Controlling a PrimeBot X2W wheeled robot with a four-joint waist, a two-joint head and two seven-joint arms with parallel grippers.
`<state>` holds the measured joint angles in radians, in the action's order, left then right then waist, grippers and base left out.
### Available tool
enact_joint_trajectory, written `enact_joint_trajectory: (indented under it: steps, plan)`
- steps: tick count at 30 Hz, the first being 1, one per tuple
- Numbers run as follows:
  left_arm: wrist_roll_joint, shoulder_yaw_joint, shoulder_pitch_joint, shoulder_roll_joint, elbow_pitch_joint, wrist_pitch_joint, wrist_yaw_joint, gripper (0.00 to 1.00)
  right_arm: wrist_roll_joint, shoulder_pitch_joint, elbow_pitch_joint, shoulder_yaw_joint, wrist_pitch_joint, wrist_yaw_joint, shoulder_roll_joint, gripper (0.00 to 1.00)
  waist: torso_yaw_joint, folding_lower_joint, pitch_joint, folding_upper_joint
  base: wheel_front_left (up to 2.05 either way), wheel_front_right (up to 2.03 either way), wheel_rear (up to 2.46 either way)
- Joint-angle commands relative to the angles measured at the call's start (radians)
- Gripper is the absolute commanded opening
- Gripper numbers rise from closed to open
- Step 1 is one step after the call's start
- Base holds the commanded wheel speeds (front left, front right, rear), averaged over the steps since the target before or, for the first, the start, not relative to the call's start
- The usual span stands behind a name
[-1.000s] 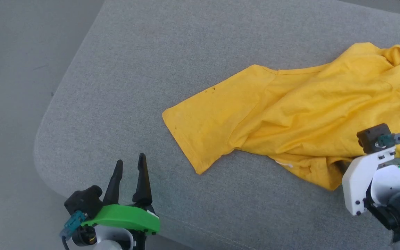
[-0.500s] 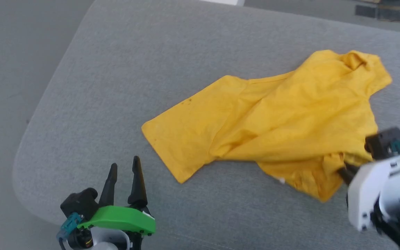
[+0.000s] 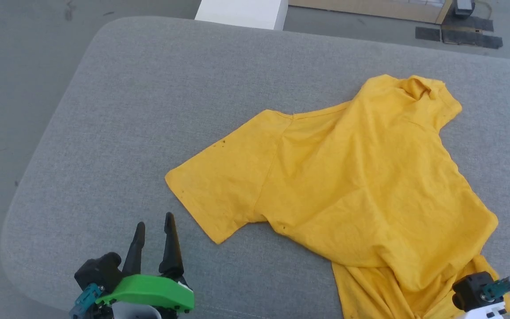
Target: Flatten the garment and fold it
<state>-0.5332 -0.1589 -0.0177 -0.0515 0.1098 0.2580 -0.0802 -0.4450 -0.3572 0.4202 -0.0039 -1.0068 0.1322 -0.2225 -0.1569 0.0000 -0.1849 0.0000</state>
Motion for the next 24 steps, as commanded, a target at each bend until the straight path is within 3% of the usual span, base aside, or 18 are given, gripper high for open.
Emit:
enact_joint_trajectory:
  steps: [1, 4, 6, 7, 16, 24]
  plan:
    - [0.010, 0.003, -0.009, 0.001, 0.002, 0.004, 0.005, 1.00, 0.012, 0.010, -0.014, 0.002, 0.031, -0.002, -0.003, 0.00, -0.003, 0.0000, 0.006, 0.0000, 0.00, 0.00, 0.00]
    - [0.014, 0.000, -0.012, 0.001, 0.006, 0.004, 0.006, 1.00, 0.051, 0.045, -0.048, -0.004, 0.116, -0.002, 0.003, 0.00, -0.007, 0.0000, 0.018, 0.0000, 0.00, 0.00, 0.00]
    - [0.017, -0.002, -0.016, 0.001, 0.008, 0.004, 0.006, 1.00, 0.083, 0.073, -0.075, -0.012, 0.178, -0.002, 0.012, 0.38, -0.010, 0.0000, 0.028, 0.0000, 0.00, 0.00, 0.00]
    - [0.019, -0.003, -0.020, 0.001, 0.009, 0.004, 0.006, 1.00, 0.092, 0.084, -0.088, -0.013, 0.200, -0.002, 0.019, 1.00, -0.011, 0.0000, 0.033, 0.0000, 0.00, 0.00, 0.00]
    - [0.040, 0.016, -0.047, 0.001, -0.022, 0.004, 0.000, 1.00, 0.111, 0.210, -0.046, -0.097, 0.410, -0.002, 0.106, 1.00, 0.007, 0.0000, 0.057, 0.0000, 0.00, 0.00, 0.00]
    - [0.053, 0.041, -0.060, 0.001, -0.077, 0.004, 0.006, 1.00, 0.211, 0.232, -0.040, -0.187, 0.732, -0.002, 0.169, 1.00, 0.047, 0.0000, 0.049, 0.0000, 0.00, 0.00, 0.00]
